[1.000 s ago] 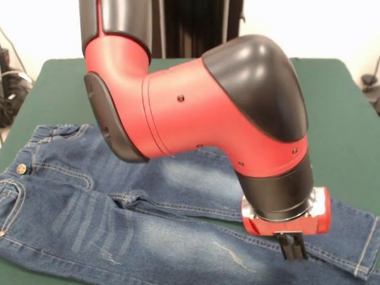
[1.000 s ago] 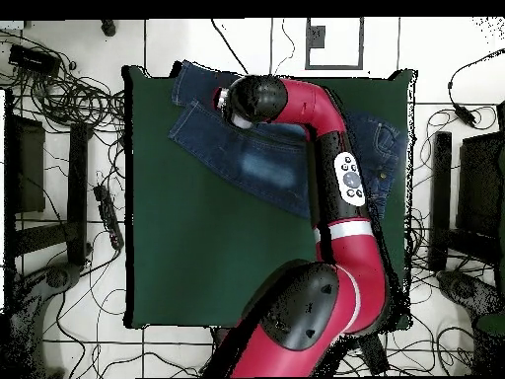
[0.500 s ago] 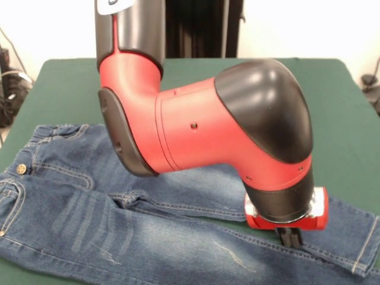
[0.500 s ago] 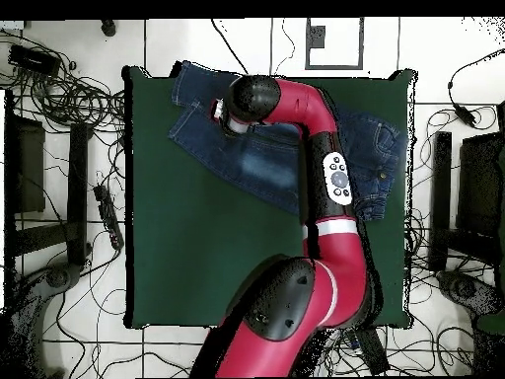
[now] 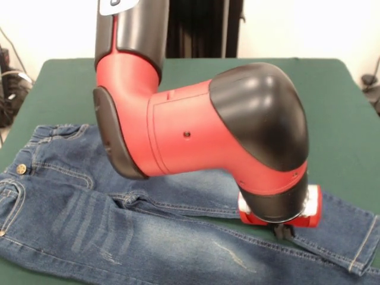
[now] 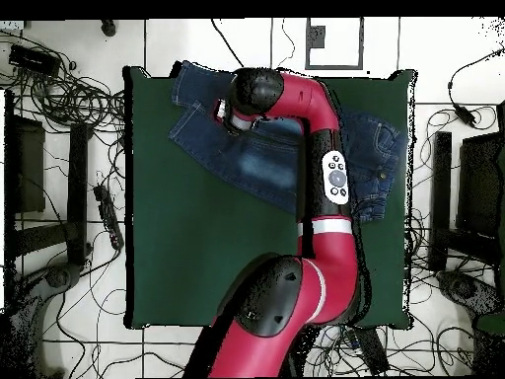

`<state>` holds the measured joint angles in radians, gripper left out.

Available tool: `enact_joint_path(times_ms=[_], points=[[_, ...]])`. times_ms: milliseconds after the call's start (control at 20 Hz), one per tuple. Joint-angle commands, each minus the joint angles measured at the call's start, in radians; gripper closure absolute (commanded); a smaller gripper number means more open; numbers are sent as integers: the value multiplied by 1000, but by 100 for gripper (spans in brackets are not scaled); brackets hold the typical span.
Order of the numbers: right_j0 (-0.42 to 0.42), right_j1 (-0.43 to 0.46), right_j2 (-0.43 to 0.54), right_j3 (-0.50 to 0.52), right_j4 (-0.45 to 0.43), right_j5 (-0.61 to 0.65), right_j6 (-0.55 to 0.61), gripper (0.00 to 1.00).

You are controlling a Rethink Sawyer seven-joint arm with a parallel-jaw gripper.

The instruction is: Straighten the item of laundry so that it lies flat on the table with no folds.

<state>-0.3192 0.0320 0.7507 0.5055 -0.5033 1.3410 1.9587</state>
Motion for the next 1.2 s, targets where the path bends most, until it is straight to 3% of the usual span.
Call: enact_joint_path(times_ms=[50,600,850,1200], points=[[45,20,-9,-28,-8,123,-47,100],[30,7,-32,40,20,77,-51,100],[9,2,16,89,64,-48,-158,100],[-23,-36,17,209,120,-95,-239,100]])
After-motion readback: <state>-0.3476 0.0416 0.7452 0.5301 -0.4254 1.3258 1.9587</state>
